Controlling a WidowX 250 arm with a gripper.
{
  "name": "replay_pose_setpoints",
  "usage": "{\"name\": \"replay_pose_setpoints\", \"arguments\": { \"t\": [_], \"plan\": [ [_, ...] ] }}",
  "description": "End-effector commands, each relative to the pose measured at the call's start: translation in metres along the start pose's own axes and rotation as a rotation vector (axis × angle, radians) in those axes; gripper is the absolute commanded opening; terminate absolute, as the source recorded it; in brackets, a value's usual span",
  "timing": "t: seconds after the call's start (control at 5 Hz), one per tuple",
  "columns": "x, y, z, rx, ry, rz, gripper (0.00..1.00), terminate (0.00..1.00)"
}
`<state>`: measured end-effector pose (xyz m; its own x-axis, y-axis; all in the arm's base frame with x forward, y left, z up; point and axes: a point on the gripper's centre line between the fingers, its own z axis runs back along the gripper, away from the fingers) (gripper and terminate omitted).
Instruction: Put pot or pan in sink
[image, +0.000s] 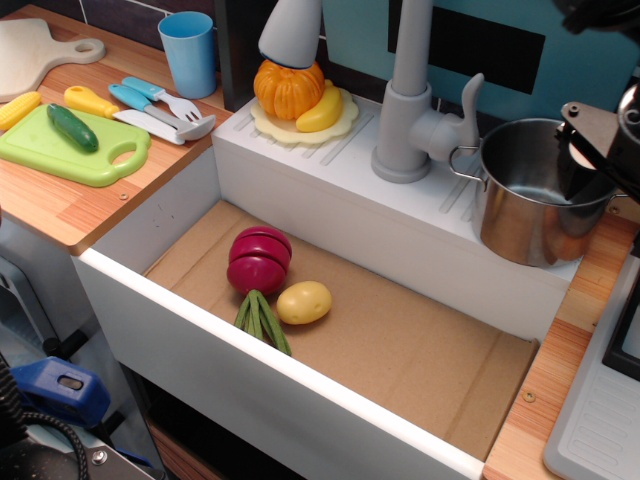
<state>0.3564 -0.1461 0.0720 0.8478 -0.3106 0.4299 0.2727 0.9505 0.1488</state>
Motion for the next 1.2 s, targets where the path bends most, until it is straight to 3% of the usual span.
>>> {"name": "replay_pose_setpoints", "arguments": {
  "t": [0.0,0.4,0.6,1.0],
  "plan": [
    [0.010,0.012,-0.007,-0.017,-0.054,-0.025,1.00,0.00],
    [0.005,0.013,-0.024,-0.044,-0.055,-0.004,1.00,0.00],
    [0.004,0.011,-0.027,-0.056,-0.051,0.010,0.00,0.00],
    [0.002,0.008,-0.026,-0.061,-0.039,0.039,0.00,0.00]
  ]
}}
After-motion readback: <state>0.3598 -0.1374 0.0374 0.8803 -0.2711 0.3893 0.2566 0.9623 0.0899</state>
